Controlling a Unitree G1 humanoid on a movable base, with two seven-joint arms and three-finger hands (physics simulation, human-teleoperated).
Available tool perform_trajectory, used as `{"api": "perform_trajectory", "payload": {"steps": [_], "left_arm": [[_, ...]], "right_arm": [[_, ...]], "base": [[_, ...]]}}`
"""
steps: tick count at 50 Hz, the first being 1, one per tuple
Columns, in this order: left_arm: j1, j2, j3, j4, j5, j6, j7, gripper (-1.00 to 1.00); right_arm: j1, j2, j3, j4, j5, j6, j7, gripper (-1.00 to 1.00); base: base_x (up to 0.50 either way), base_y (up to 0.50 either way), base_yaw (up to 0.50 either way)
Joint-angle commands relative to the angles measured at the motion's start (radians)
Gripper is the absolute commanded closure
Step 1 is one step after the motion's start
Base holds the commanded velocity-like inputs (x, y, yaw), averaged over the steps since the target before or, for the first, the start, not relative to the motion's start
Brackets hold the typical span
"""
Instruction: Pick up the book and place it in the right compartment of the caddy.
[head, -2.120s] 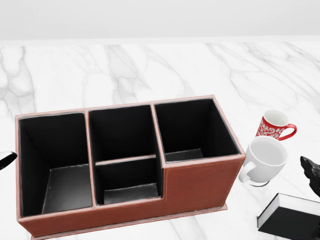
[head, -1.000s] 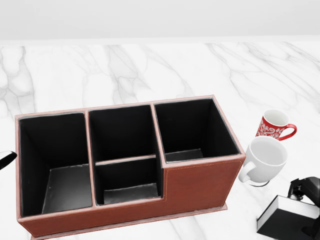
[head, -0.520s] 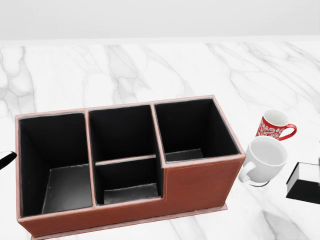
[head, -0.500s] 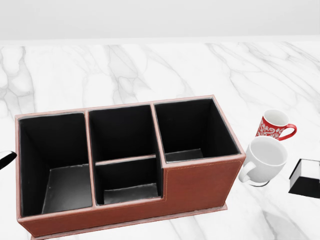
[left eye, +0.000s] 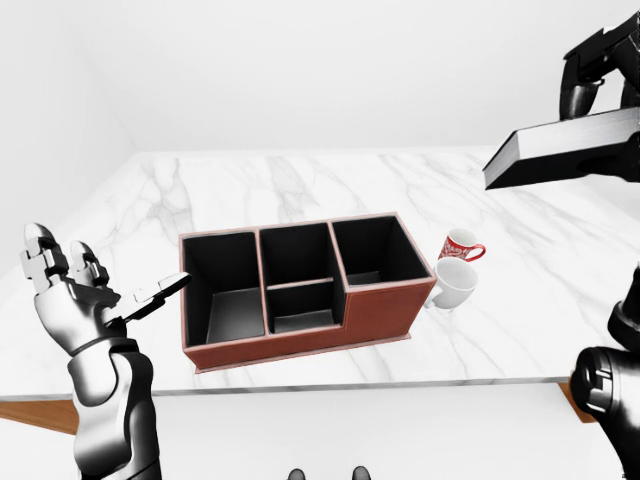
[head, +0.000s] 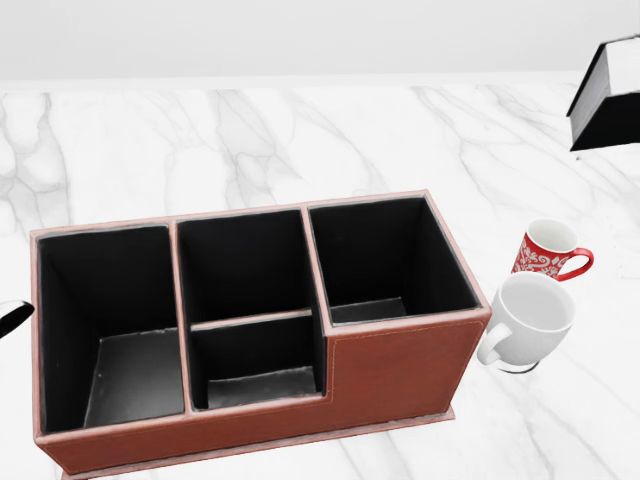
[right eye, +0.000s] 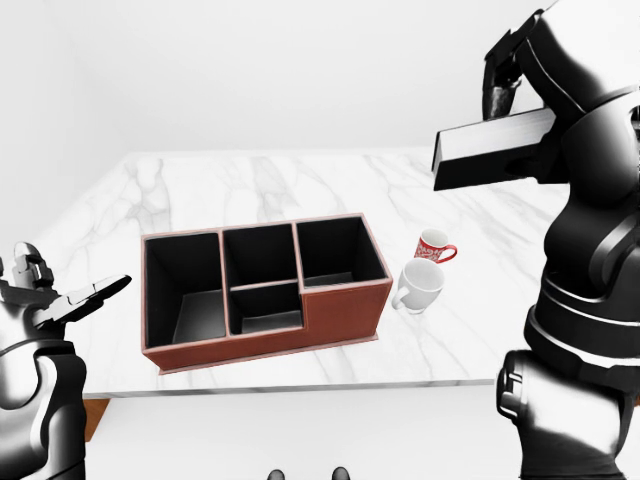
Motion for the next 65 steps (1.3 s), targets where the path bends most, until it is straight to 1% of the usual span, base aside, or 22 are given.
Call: {"api": "perform_trajectory", "payload": {"steps": [1, 2, 3, 6, 7, 11, 21, 33, 39, 46, 54, 65], "left_arm": [[-0.002, 0.000, -0.002, 0.002, 0.001, 0.000, 0.000, -1.00], [-0.002, 0.000, -0.002, 0.003, 0.001, -0.001, 0.000, -1.00], [-0.002, 0.000, -0.002, 0.003, 0.001, -0.001, -0.001, -1.00], [-0.002, 0.000, -0.004, 0.005, 0.003, -0.003, -0.001, -1.00], [-0.001, -0.001, -0.005, 0.004, 0.004, -0.003, -0.001, -1.00], [-0.002, 0.000, -0.003, 0.005, 0.003, -0.003, -0.001, -1.00], [0.001, -0.002, -0.007, 0.012, 0.007, -0.011, -0.003, -1.00], [0.004, -0.004, -0.006, 0.012, 0.006, -0.014, -0.006, -1.00], [0.005, -0.006, -0.008, 0.016, 0.008, -0.018, -0.007, -1.00], [0.005, -0.005, -0.007, 0.013, 0.007, -0.015, -0.007, -1.00], [0.003, -0.004, -0.007, 0.012, 0.007, -0.011, -0.005, -1.00], [0.003, -0.004, -0.008, 0.017, 0.008, -0.017, -0.007, -1.00]], "right_arm": [[-0.435, 0.126, 0.160, 0.271, -0.043, 0.000, 0.000, 1.00], [-0.448, 0.134, 0.166, 0.303, -0.045, 0.000, 0.000, 1.00], [-0.478, 0.158, 0.174, 0.360, -0.035, 0.000, 0.000, 1.00], [-0.511, 0.202, 0.184, 0.422, -0.015, 0.000, 0.000, 1.00], [-0.536, 0.226, 0.191, 0.464, 0.000, 0.000, 0.000, 1.00], [-0.577, 0.271, 0.215, 0.560, 0.021, 0.000, 0.000, 1.00], [-0.567, 0.367, 0.250, 0.670, 0.057, 0.000, 0.000, 1.00], [-0.533, 0.455, 0.285, 0.780, 0.116, 0.000, 0.000, 1.00], [-0.506, 0.467, 0.292, 0.839, 0.124, 0.000, 0.000, 1.00], [-0.471, 0.488, 0.299, 0.874, 0.138, 0.000, 0.000, 1.00], [-0.484, 0.475, 0.295, 0.908, 0.147, 0.000, 0.000, 1.00], [-0.491, 0.455, 0.291, 0.950, 0.149, 0.000, 0.000, 1.00]], "base": [[0.00, 0.00, 0.00], [0.00, 0.00, 0.00], [0.00, 0.00, 0.00], [0.00, 0.00, 0.00], [0.00, 0.00, 0.00], [0.00, 0.00, 0.00], [0.00, 0.00, 0.00], [0.00, 0.00, 0.00], [0.00, 0.00, 0.00], [0.00, 0.00, 0.00], [0.00, 0.00, 0.00], [0.00, 0.00, 0.00]]}}
